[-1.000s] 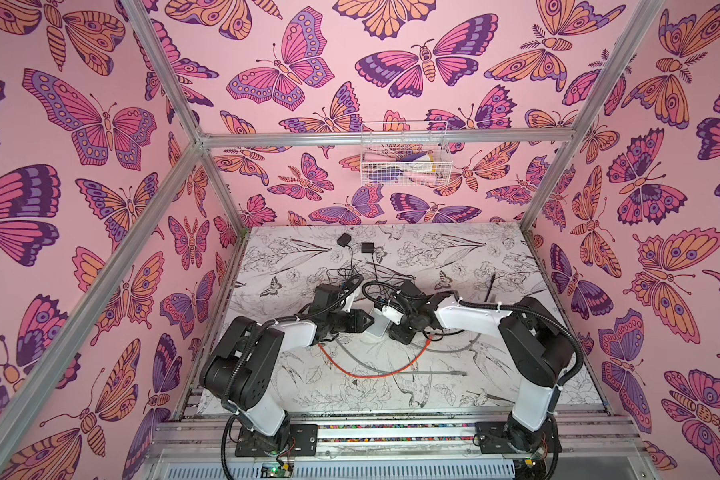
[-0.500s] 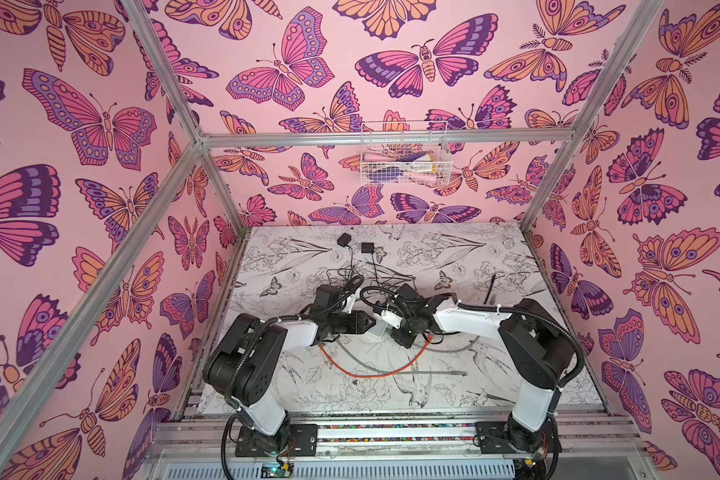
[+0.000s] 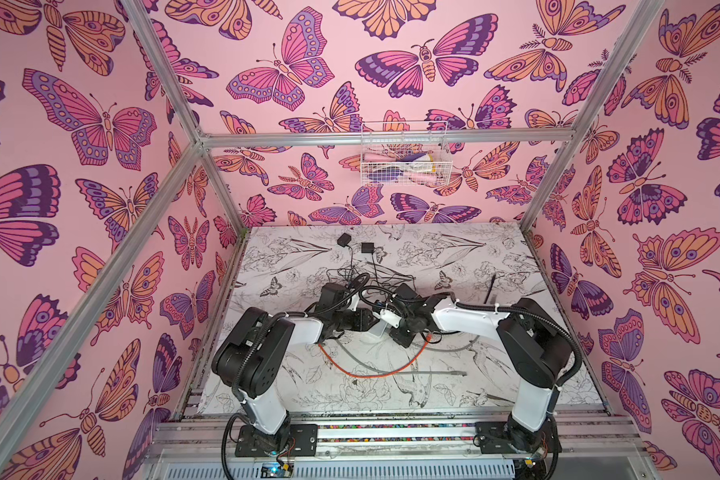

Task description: Insert the plug into the switch port

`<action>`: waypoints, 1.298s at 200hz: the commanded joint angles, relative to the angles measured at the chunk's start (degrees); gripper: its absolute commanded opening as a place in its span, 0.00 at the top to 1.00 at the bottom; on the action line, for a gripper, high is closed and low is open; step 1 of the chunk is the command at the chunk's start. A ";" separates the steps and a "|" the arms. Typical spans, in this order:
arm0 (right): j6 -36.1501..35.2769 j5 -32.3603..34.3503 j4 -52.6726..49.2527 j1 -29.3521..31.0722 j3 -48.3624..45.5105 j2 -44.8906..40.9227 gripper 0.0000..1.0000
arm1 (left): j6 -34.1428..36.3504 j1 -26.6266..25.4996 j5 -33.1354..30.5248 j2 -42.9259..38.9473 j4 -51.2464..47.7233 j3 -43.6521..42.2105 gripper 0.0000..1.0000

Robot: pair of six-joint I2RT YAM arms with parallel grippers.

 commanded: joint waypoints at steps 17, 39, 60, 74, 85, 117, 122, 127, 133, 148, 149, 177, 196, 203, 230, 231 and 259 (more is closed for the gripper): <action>-0.03 0.66 3.87 1.10 1.64 2.40 1.00 | -0.44 3.40 -0.63 -4.50 -4.89 -4.47 0.62; -0.04 0.92 3.94 1.11 0.60 2.16 1.00 | -0.69 5.60 -2.33 -7.43 -4.82 -5.29 0.60; 0.12 0.68 4.25 1.08 0.05 1.85 1.00 | -0.68 6.23 -3.29 -6.70 -5.40 -4.94 0.59; 0.21 0.30 4.45 1.10 -0.01 1.80 1.00 | -0.81 6.21 -3.56 -5.14 -5.31 -4.55 0.58; 0.21 -0.01 4.39 1.09 0.04 1.70 1.00 | -0.99 6.17 -3.23 -3.82 -4.86 -4.22 0.58; 0.32 -0.65 4.48 1.11 0.31 1.96 1.00 | -0.88 5.19 -1.57 -0.43 -4.39 -2.47 0.58; 0.31 -0.72 4.48 1.10 0.33 2.00 1.00 | -0.78 4.84 -1.79 -0.15 -4.39 -2.29 0.58; 0.30 -0.74 4.50 1.09 0.35 2.09 1.00 | -0.70 4.50 -1.97 0.14 -4.45 -2.17 0.58; 0.37 -0.83 4.59 1.13 0.48 2.16 1.00 | -0.60 3.96 -2.31 0.46 -4.71 -1.83 0.58; 0.39 -1.32 4.91 1.10 0.90 2.27 1.00 | 0.15 2.32 -2.76 1.28 -5.84 -0.86 0.58; 0.39 -1.34 4.91 1.09 0.91 2.27 1.00 | 0.22 2.18 -2.76 1.29 -5.86 -0.79 0.58; 0.06 -1.31 4.80 1.09 2.67 3.34 1.00 | 0.64 -1.22 -3.15 3.05 -5.96 0.45 0.58; -0.46 -1.44 4.94 1.15 4.38 4.33 1.00 | 0.87 -2.49 -2.95 4.09 -6.13 0.86 0.58; -0.78 -1.53 5.00 1.09 4.86 4.69 1.00 | 0.99 -2.75 -2.92 4.44 -6.06 0.86 0.59; -1.86 -1.74 5.96 1.00 7.24 6.39 1.00 | 1.42 -3.83 -2.86 4.86 -6.25 0.96 0.60; -1.88 -1.81 6.01 1.00 7.38 6.48 1.00 | 1.42 -3.88 -2.86 4.89 -6.24 1.00 0.60; -2.42 -3.58 5.25 0.93 11.14 8.89 1.00 | 1.76 -4.47 -2.39 5.12 -6.53 1.40 0.61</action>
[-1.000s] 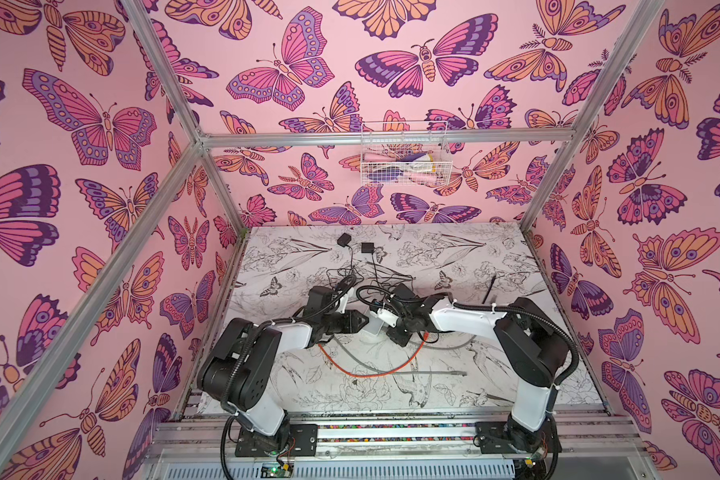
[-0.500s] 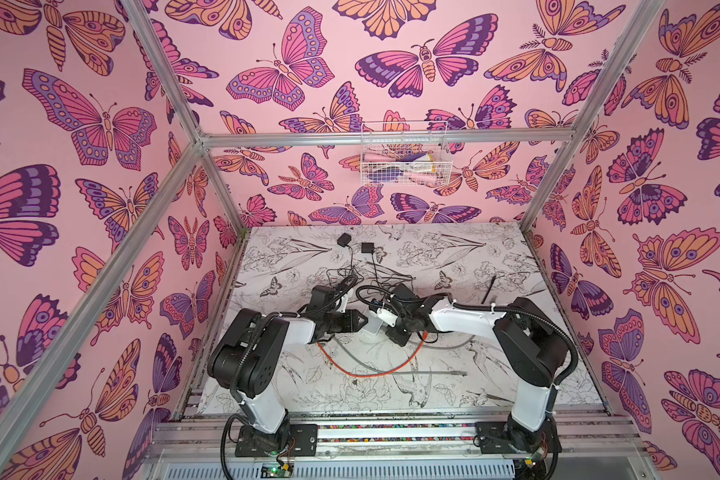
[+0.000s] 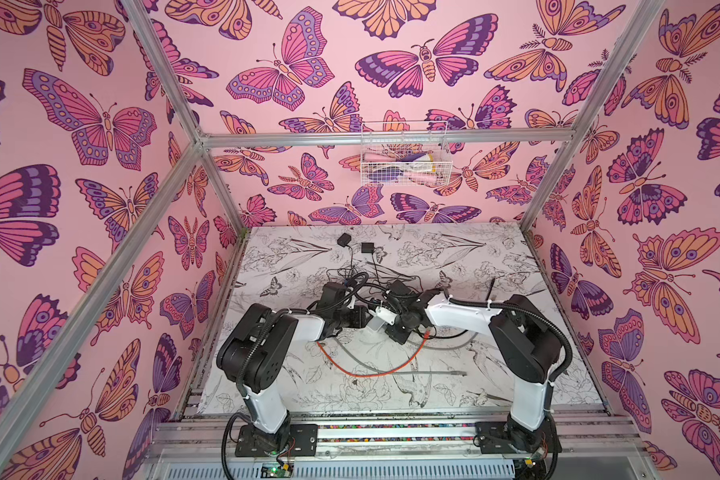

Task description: Insert the plug into the switch port

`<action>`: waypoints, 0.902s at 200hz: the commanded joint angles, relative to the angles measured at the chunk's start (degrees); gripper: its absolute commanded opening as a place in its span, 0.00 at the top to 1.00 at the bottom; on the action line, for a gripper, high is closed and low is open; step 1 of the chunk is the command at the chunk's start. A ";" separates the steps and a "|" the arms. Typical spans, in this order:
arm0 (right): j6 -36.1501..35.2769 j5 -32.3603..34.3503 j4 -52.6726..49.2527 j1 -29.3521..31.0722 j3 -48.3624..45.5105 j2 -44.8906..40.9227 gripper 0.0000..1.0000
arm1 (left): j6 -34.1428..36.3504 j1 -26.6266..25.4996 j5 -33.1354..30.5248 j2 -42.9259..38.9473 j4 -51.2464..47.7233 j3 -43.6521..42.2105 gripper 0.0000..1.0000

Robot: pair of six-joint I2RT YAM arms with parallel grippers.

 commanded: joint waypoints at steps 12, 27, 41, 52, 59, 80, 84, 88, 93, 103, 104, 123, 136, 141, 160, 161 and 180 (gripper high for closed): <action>-1.92 -4.46 9.76 0.60 5.49 5.27 1.00 | 0.79 -4.42 8.59 2.55 -5.06 -0.29 0.61; -2.03 -4.99 10.01 0.58 5.94 5.61 1.00 | 1.18 -4.42 8.81 2.49 -5.47 0.03 0.61; -2.20 -5.12 9.86 0.60 6.21 5.77 1.00 | 1.65 -4.43 8.78 2.39 -6.24 0.42 0.61; -2.34 -5.12 9.79 0.59 6.01 5.76 1.00 | 2.08 -4.34 8.64 2.35 -6.92 0.70 0.61; -2.38 -5.03 9.80 0.60 5.78 5.61 1.00 | 2.33 -4.34 8.64 2.40 -7.09 0.85 0.61; -2.62 -4.94 10.12 0.53 5.01 5.44 1.00 | 2.55 -4.28 8.63 2.40 -7.21 1.01 0.62; -2.64 -4.94 10.20 0.60 4.98 5.44 1.00 | 2.55 -4.25 8.70 2.41 -7.25 1.09 0.62; -2.58 -4.94 10.24 0.60 4.94 5.50 1.00 | 2.51 -4.26 8.76 2.49 -7.21 1.20 0.62; -2.73 -5.00 10.29 0.60 4.89 5.52 1.00 | 2.47 -4.25 8.94 2.68 -7.22 1.33 0.62; -2.73 -5.02 10.41 0.58 4.89 5.60 1.00 | 2.38 -4.29 9.03 2.94 -7.22 1.56 0.62; -2.73 -5.02 10.42 0.59 4.91 5.60 1.00 | 2.38 -4.27 9.04 2.94 -7.21 1.57 0.62; -2.82 -5.25 10.42 0.60 5.27 5.75 1.00 | 2.35 -4.32 8.96 2.97 -7.20 1.67 0.62; -2.91 -5.21 10.60 0.58 5.44 5.78 1.00 | 2.38 -4.27 9.00 2.79 -7.20 1.60 0.62; -2.97 -5.16 10.60 0.57 5.51 5.90 1.00 | 2.38 -4.28 9.11 2.70 -7.22 1.51 0.62; -3.00 -4.92 10.51 0.51 6.11 6.12 1.00 | 2.47 -4.25 9.21 2.41 -7.20 1.32 0.62; -3.00 -4.84 10.51 0.47 6.18 6.08 1.00 | 2.47 -4.25 9.21 2.41 -7.20 1.32 0.62; -2.62 -4.51 10.51 0.30 6.54 6.23 1.00 | 2.63 -4.08 9.19 2.15 -7.35 1.28 0.62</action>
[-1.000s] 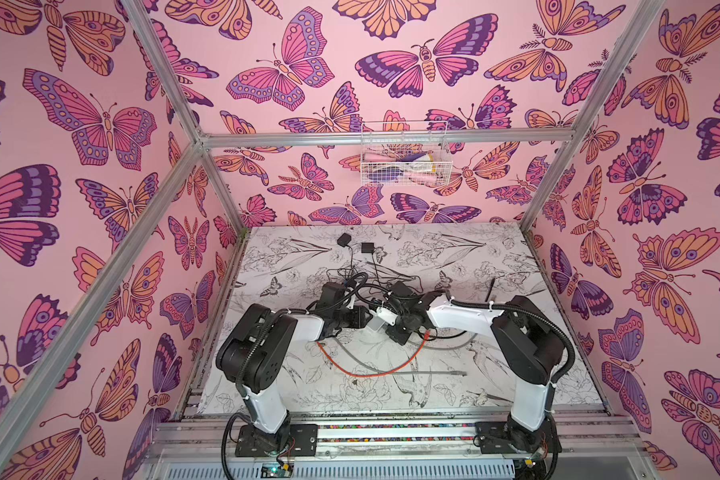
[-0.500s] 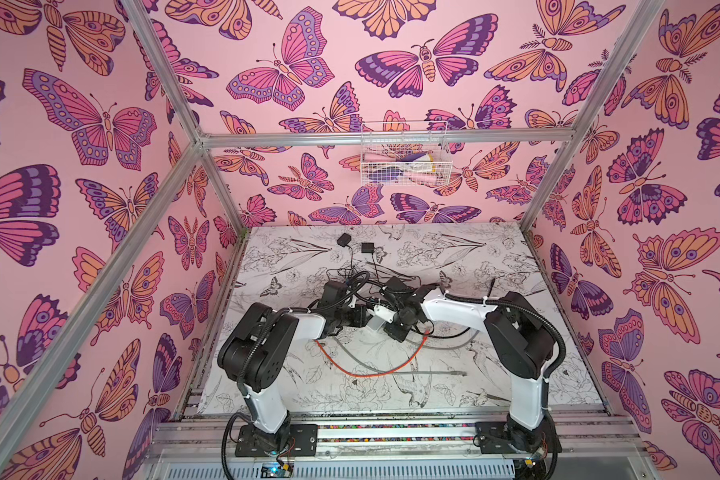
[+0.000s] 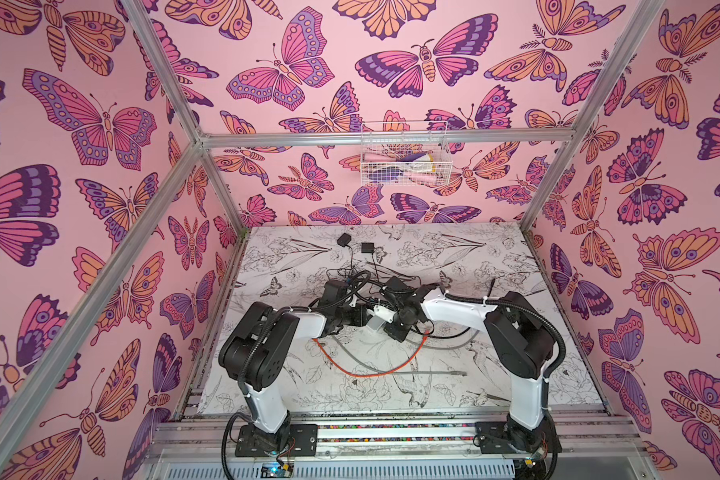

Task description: Insert the plug into the switch port

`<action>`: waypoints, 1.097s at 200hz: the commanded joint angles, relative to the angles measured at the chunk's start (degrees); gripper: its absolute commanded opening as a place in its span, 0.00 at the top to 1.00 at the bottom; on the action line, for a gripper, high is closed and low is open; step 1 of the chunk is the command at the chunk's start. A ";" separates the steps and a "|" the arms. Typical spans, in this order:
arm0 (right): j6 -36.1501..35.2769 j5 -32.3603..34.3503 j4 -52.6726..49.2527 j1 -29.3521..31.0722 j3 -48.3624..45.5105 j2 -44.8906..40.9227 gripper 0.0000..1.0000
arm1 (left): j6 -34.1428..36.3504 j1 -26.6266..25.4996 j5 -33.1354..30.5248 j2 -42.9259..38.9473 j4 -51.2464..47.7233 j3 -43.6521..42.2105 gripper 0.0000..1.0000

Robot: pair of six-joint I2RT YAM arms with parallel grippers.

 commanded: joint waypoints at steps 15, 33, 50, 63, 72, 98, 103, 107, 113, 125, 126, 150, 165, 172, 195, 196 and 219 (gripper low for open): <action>-1.07 -3.17 14.74 0.53 3.02 4.02 1.00 | 0.50 -3.60 9.91 1.03 -5.52 -0.93 0.62; -0.53 -2.75 15.15 0.21 3.06 3.75 1.00 | 0.45 -3.49 9.99 0.65 -5.59 -0.73 0.62; 0.15 -1.58 14.69 -0.06 3.69 3.83 1.00 | 0.25 -3.31 10.13 0.61 -5.72 -0.40 0.62; 0.11 -0.47 13.28 -0.13 4.09 3.82 1.00 | -0.43 -2.66 10.28 0.49 -5.98 -0.32 0.60; -0.19 0.59 12.31 -0.14 3.92 3.70 0.98 | -0.80 -1.99 10.12 -0.24 -6.06 -0.53 0.59; -0.78 3.65 11.52 -0.48 2.56 2.39 0.94 | -1.61 0.49 8.25 -3.43 -6.07 -1.56 0.58; -0.80 3.98 11.55 -0.70 2.29 2.18 0.93 | -1.76 0.89 8.09 -3.85 -6.13 -1.69 0.58; -0.78 4.27 11.61 -0.75 2.13 2.03 0.92 | -1.93 1.16 7.94 -4.24 -6.05 -1.69 0.57; -0.78 4.71 11.53 -0.83 1.93 1.84 0.92 | -2.04 1.44 7.67 -4.70 -6.07 -1.60 0.57; -0.84 5.65 11.29 -1.11 2.05 1.82 0.90 | -2.23 1.94 7.64 -5.40 -6.12 -1.38 0.57; -0.86 5.71 11.21 -1.11 2.11 1.89 0.90 | -2.23 1.96 7.63 -5.43 -6.08 -1.34 0.57; -1.46 7.92 9.76 -1.22 3.93 3.06 0.90 | -2.31 2.16 8.76 -4.99 -6.13 0.11 0.56; -1.98 8.56 9.06 -1.36 5.24 4.18 0.89 | -2.49 2.16 10.00 -3.29 -6.15 1.34 0.56; -2.31 8.80 8.87 -1.41 6.01 4.74 0.89 | -2.66 2.07 10.78 -2.36 -6.15 1.80 0.56; -3.46 10.09 7.31 -1.62 9.45 7.23 0.88 | -2.84 1.82 11.22 -0.49 -6.12 2.40 0.57; -3.48 10.17 7.24 -1.67 9.67 7.32 0.88 | -2.84 1.81 11.22 -0.43 -6.08 2.40 0.57; -4.19 10.72 4.41 -1.85 14.19 9.83 0.88 | -2.50 1.94 10.74 -0.48 -6.03 2.35 0.57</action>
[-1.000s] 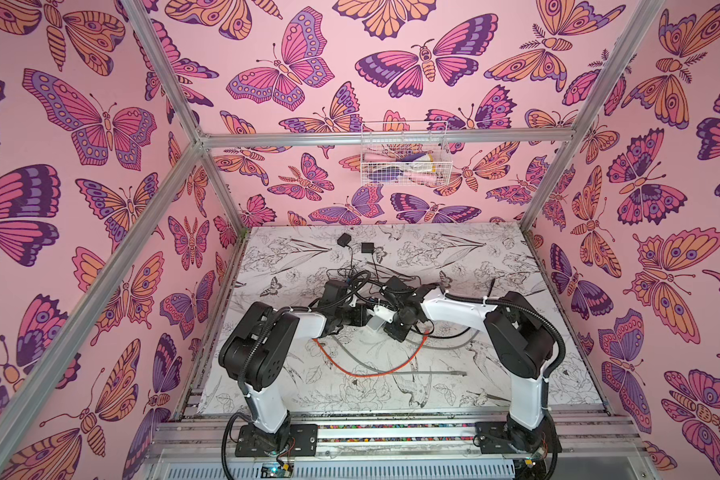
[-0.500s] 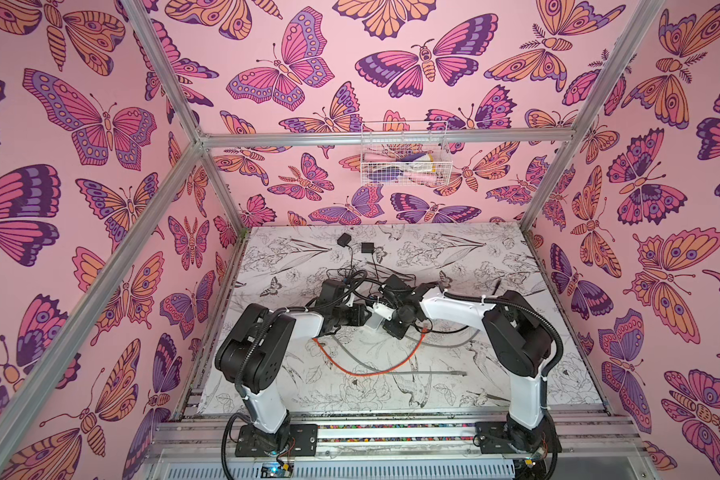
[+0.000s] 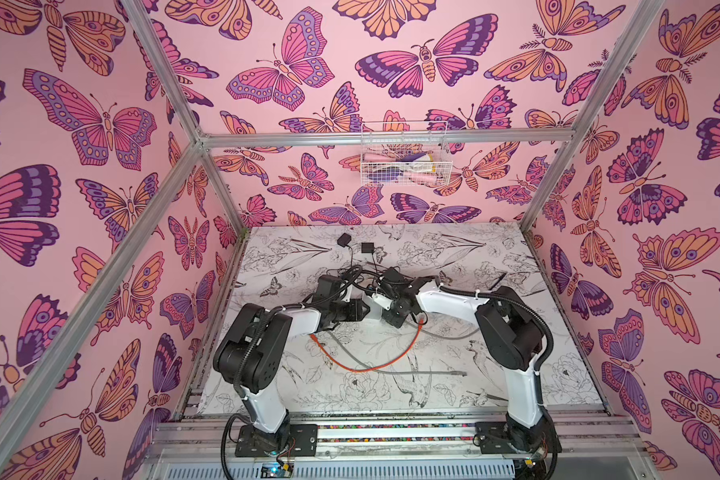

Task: Insert the plug into the switch port
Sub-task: 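Open both grippers and lift them away from the white switch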

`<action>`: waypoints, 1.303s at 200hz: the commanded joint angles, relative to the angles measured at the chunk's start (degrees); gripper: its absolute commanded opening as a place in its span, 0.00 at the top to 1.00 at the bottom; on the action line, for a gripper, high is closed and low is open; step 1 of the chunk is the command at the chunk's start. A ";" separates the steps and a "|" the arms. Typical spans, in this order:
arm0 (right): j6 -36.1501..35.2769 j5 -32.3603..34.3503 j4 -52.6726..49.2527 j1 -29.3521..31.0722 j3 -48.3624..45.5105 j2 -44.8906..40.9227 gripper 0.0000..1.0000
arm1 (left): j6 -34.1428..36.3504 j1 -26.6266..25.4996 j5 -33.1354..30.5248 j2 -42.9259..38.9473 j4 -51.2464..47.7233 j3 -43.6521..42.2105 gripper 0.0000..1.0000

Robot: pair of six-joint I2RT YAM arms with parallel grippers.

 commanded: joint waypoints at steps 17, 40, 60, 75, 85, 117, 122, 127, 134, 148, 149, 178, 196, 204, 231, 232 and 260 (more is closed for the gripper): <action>-2.36 -0.11 3.66 0.15 6.53 4.25 0.87 | 0.39 -0.84 7.42 0.20 -1.67 0.75 0.57; -2.99 1.32 0.94 0.12 10.29 5.62 0.87 | 1.05 0.21 7.70 0.49 -3.84 2.82 0.57; -2.38 0.02 0.61 0.09 10.01 4.77 0.87 | 1.86 1.05 6.56 -0.18 -5.38 3.75 0.54; -2.10 0.42 2.12 0.14 7.41 3.48 0.81 | 2.22 2.02 5.95 -1.47 -6.37 4.00 0.50; -1.99 1.30 1.79 0.09 6.46 2.58 0.73 | 2.49 2.64 5.89 -2.48 -7.23 4.19 0.48; -1.07 2.22 3.34 0.09 1.80 -2.64 0.63 | 3.56 3.59 3.86 -6.72 -10.28 3.78 0.45; -0.98 2.22 3.48 0.15 1.24 -3.55 0.63 | 3.48 3.59 3.51 -7.67 -10.64 3.60 0.45; -0.80 2.20 3.61 0.13 0.82 -4.43 0.62 | 3.40 3.59 3.31 -8.85 -10.71 3.26 0.45; -0.72 2.29 3.59 0.11 0.36 -6.01 0.62 | 3.17 3.59 2.84 -10.59 -10.75 2.61 0.45; -0.22 2.59 3.01 0.15 -0.24 -8.63 0.61 | 2.74 3.59 1.75 -14.59 -10.97 1.36 0.44; -0.16 2.63 2.94 0.16 -0.32 -8.82 0.61 | 2.71 3.59 1.65 -14.92 -11.06 1.19 0.44; 1.41 2.87 2.47 0.13 -2.55 -14.77 0.60 | 2.42 3.49 -0.60 -23.84 -12.80 -1.17 0.43; 2.34 2.78 3.00 0.17 -4.70 -18.68 0.59 | 2.47 3.24 -1.98 -29.83 -14.06 -2.35 0.43; 2.69 2.49 3.22 0.17 -5.56 -20.44 0.58 | 2.51 3.10 -3.04 -32.20 -14.77 -2.81 0.43; 3.92 3.59 3.70 0.15 -8.17 -26.01 0.57 | 2.86 2.72 -7.83 -39.60 -17.97 -3.85 0.43; 3.98 3.66 3.73 0.16 -8.24 -26.16 0.57 | 2.90 2.71 -7.98 -39.86 -18.08 -3.83 0.43; 5.07 4.82 4.90 0.20 -10.62 -32.69 0.55 | 3.68 2.45 -12.70 -46.41 -21.41 -4.13 0.42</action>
